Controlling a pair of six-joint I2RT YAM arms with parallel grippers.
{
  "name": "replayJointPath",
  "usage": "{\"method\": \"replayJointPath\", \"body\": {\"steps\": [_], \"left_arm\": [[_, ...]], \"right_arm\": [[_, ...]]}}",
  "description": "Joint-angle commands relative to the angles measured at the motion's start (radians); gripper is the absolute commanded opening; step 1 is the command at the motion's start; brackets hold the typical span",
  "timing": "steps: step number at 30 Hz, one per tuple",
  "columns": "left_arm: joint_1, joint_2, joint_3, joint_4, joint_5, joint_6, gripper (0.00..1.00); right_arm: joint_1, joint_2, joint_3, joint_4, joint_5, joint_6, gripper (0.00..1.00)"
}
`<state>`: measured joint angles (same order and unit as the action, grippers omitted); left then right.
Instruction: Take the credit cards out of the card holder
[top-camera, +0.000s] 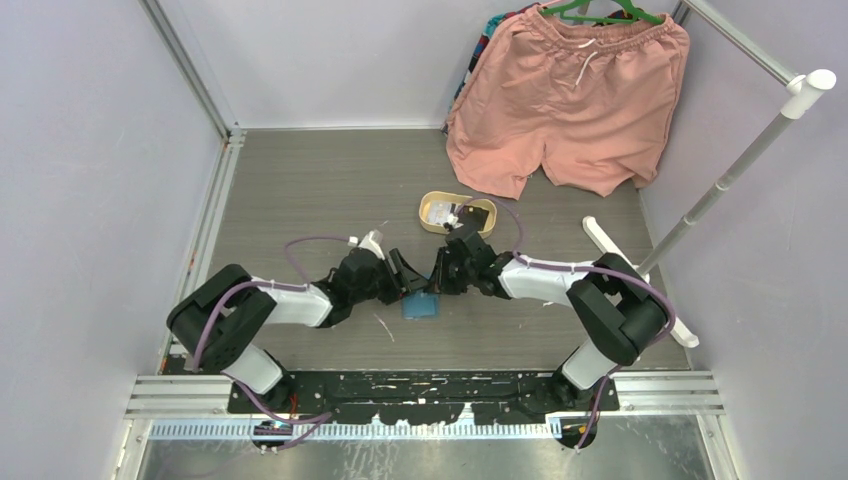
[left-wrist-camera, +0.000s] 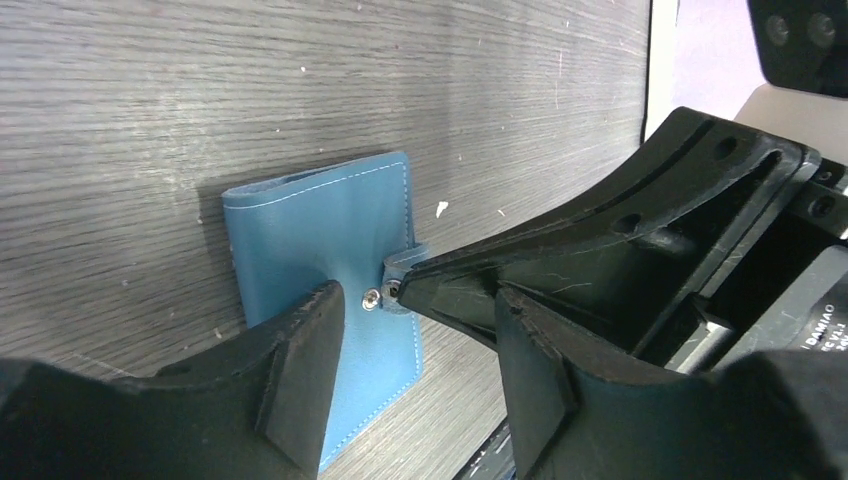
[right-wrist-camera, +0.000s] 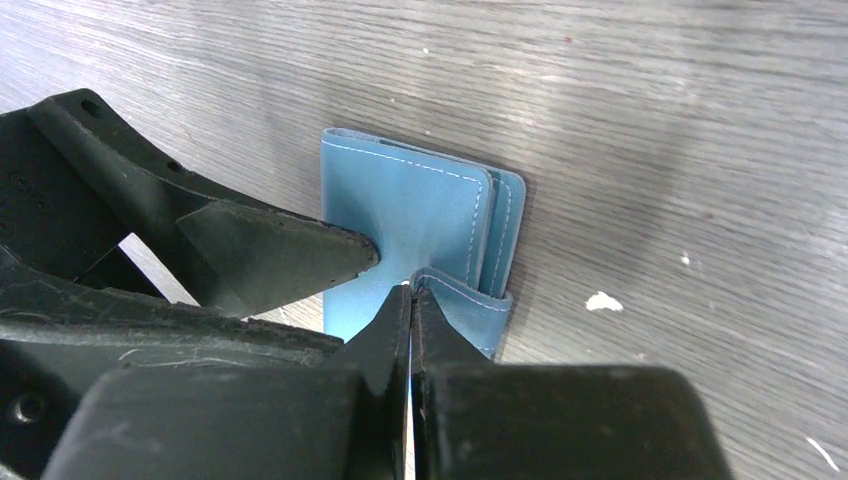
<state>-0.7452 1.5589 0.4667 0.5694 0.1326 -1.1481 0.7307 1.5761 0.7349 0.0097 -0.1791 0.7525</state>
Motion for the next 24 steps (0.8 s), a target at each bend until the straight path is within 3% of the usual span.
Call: {"method": "replayJointPath", "body": {"steps": [1,14,21,24], "left_arm": [[0.023,-0.062,-0.025,-0.107,-0.058,0.040,0.60],[0.054,-0.184,-0.028,-0.283,-0.113,0.089,0.60],[0.055,-0.126,-0.032,-0.281,-0.101,0.107,0.47],[0.054,-0.109,-0.038,-0.273,-0.100,0.113,0.46]], "right_arm": [[0.010,0.027,-0.005,0.068,0.014,0.005,0.01],[0.010,0.051,-0.015,0.076,0.010,0.002,0.01],[0.011,0.053,-0.006,0.067,0.010,-0.007,0.01],[0.011,0.053,-0.006,0.066,0.009,-0.007,0.01]]}}
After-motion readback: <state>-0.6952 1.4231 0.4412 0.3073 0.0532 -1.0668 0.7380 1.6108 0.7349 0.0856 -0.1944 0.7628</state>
